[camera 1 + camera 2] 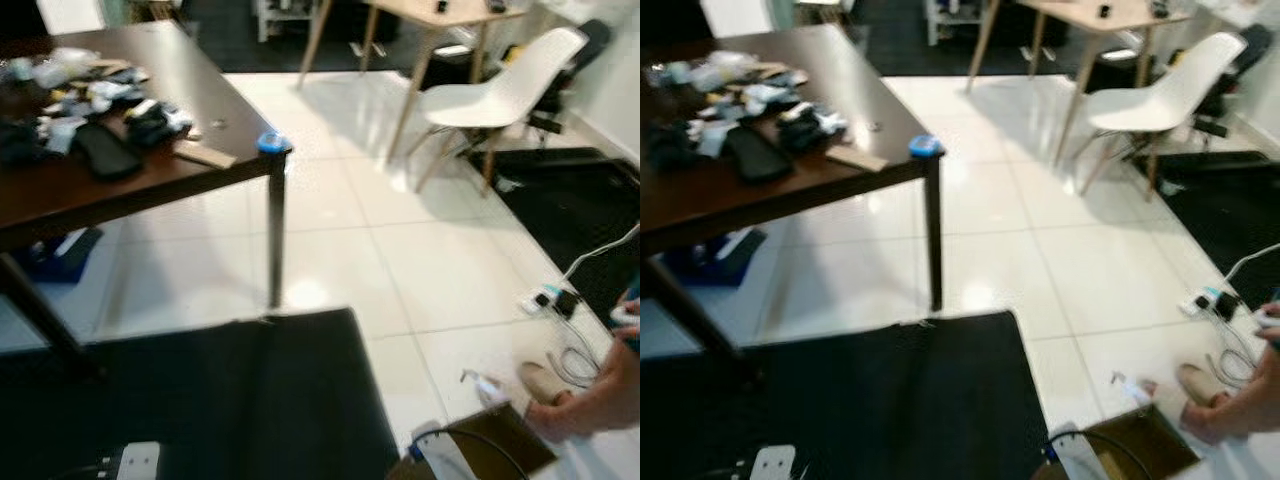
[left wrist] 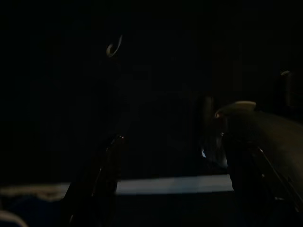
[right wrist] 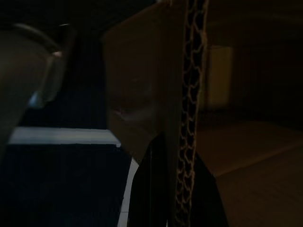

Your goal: Picking trash to rubbish bin

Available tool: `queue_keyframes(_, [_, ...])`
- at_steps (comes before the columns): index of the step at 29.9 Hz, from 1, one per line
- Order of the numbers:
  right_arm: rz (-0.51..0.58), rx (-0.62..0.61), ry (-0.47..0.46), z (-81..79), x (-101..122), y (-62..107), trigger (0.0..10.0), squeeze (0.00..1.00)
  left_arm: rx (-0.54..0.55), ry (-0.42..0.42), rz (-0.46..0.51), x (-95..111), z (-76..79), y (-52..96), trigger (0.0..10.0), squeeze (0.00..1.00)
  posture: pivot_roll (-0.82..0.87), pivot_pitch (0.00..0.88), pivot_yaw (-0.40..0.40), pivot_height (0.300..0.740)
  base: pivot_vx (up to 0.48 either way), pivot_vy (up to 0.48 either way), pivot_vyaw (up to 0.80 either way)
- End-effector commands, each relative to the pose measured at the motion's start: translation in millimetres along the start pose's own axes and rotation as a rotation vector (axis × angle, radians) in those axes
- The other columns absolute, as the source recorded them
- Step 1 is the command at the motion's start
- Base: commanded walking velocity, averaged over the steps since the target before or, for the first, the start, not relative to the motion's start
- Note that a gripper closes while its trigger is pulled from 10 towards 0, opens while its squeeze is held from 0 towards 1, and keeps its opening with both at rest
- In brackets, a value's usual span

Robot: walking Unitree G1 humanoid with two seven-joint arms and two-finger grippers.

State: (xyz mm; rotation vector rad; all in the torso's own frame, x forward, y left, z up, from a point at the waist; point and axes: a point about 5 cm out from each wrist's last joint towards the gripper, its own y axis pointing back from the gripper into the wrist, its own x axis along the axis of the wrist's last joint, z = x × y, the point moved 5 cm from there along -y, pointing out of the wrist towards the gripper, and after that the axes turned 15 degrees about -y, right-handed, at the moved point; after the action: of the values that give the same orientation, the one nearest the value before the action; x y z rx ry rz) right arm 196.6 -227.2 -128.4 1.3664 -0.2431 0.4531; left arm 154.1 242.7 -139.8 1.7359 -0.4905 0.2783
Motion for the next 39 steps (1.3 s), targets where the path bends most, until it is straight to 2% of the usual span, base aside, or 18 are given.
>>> queue_keyframes(1, [-0.003, 0.035, 0.027, -15.3, -0.1, -0.4, 10.0, 0.0, 0.018, 0.03, -0.027, -8.0, -6.5, 1.2, 10.0, 0.0, 0.13, 0.059, -0.037, 0.74, 0.0, 0.0, -0.8])
queue_keyframes(4, [0.01, 0.055, 0.048, -22.3, 5.6, -0.7, 10.0, 0.0, 0.035, 0.061, -0.029, -8.7, -9.2, 1.4, 10.0, 0.0, 0.12, 0.072, -0.024, 0.74, 0.0, 0.0, -0.8])
queue_keyframes(7, [0.033, 0.066, 0.047, -26.9, 12.7, -0.7, 10.0, 0.0, 0.04, 0.046, -0.024, -6.7, -11.2, 1.2, 10.0, 0.0, 0.12, 0.082, -0.022, 0.74, 0.0, 0.0, -0.8])
queue_keyframes(13, [0.024, 0.091, 0.041, -35.6, 8.5, -0.4, 10.0, 0.0, 0.061, 0.066, -0.013, -5.1, -21.2, 1.9, 10.0, 0.0, 0.15, 0.119, -0.034, 0.74, 0.0, 0.0, -0.8])
queue_keyframes(16, [0.022, 0.099, 0.041, -36.7, 5.8, -0.1, 10.0, 0.0, 0.075, 0.08, -0.011, -7.6, -26.3, 2.9, 10.0, 0.0, 0.17, 0.123, -0.044, 0.74, 0.0, 0.0, 0.0])
queue_keyframes(21, [0.011, 0.111, 0.074, -36.7, -0.4, 0.3, 10.0, 0.0, 0.066, 0.09, -0.042, -26.0, -21.9, 6.5, 10.0, 0.0, 0.15, 0.106, -0.051, 0.74, 0.0, 0.0, 0.0])
queue_keyframes(25, [0.006, 0.099, 0.066, -30.4, -3.7, 0.3, 10.0, 0.0, 0.04, 0.094, -0.089, -42.1, -9.4, 9.1, 10.0, 0.0, 0.13, 0.084, -0.054, 0.74, 0.062, 0.0, 0.0])
queue_keyframes(29, [0.002, 0.095, 0.062, -27.3, -5.0, 0.3, 10.0, 0.0, 0.037, 0.102, -0.083, -39.6, -6.8, 8.4, 10.0, 0.0, 0.13, 0.08, -0.065, 0.74, 0.251, 0.0, 0.0])
queue_keyframes(31, [-0.002, 0.099, 0.102, -28.1, -6.1, 0.4, 10.0, 0.0, 0.034, 0.097, -0.066, -32.9, -7.3, 6.9, 10.0, 0.0, 0.14, 0.081, -0.065, 0.74, 0.262, 0.0, 0.0])
queue_keyframes(36, [0.011, 0.113, 0.121, -34.2, -0.5, 0.2, 10.0, 0.0, 0.023, 0.078, -0.034, -19.2, -7.1, 4.0, 10.0, 0.0, 0.14, 0.081, -0.062, 0.74, 0.295, 0.0, 0.0])
queue_keyframes(39, [0.017, 0.12, 0.128, -37.5, 1.9, 0.3, 10.0, 0.0, 0.02, 0.076, -0.034, -19.7, -7.0, 4.1, 10.0, 0.0, 0.14, 0.081, -0.057, 0.74, 0.311, 0.0, 0.0])
